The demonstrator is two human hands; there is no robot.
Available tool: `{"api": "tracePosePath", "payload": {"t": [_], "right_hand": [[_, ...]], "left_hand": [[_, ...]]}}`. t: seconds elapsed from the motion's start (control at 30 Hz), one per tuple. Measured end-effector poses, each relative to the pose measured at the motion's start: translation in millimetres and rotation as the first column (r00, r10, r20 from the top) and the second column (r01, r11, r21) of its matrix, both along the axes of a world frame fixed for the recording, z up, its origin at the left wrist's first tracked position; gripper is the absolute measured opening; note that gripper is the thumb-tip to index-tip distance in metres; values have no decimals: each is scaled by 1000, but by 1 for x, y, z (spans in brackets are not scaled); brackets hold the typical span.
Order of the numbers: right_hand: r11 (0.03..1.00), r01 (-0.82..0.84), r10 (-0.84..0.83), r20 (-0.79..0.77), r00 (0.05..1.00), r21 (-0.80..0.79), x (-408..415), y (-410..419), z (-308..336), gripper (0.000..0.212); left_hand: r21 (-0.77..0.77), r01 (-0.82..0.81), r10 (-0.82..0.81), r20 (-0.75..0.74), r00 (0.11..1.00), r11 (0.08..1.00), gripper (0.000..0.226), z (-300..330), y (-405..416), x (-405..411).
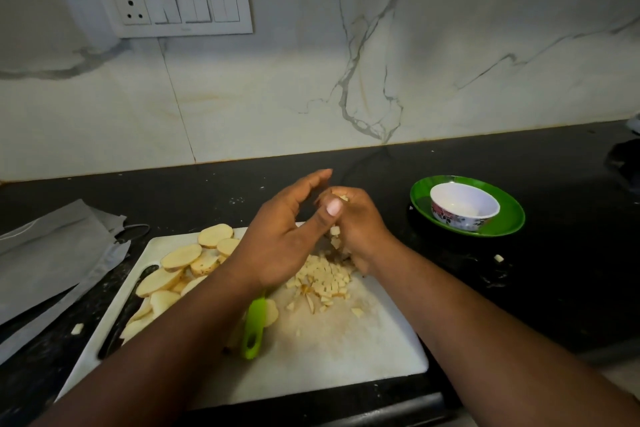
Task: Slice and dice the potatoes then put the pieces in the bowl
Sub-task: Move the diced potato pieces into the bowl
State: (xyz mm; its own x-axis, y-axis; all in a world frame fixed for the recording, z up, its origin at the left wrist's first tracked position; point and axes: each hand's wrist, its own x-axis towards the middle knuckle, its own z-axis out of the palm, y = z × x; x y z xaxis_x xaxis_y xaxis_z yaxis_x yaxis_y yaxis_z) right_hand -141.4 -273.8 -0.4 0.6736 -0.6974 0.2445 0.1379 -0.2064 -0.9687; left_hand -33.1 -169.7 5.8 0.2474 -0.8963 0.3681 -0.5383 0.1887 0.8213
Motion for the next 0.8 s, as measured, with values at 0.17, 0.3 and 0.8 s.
{"api": "tracePosePath", "payload": {"t": [0.17, 0.3, 0.8], "right_hand": [[940, 27, -57, 78, 995, 340, -5, -13, 11, 24], [861, 61, -213, 249, 945, 505, -25, -39, 31, 14], [668, 744, -744, 48, 667, 22, -97, -137, 42, 28]], "left_hand": [[3, -18, 18, -19, 1000, 1000, 80, 15, -25, -25], [-38, -121, 109, -231, 967, 992, 67, 31, -62, -63], [415, -143, -91, 495, 864, 898, 46, 4, -133, -102]]}}
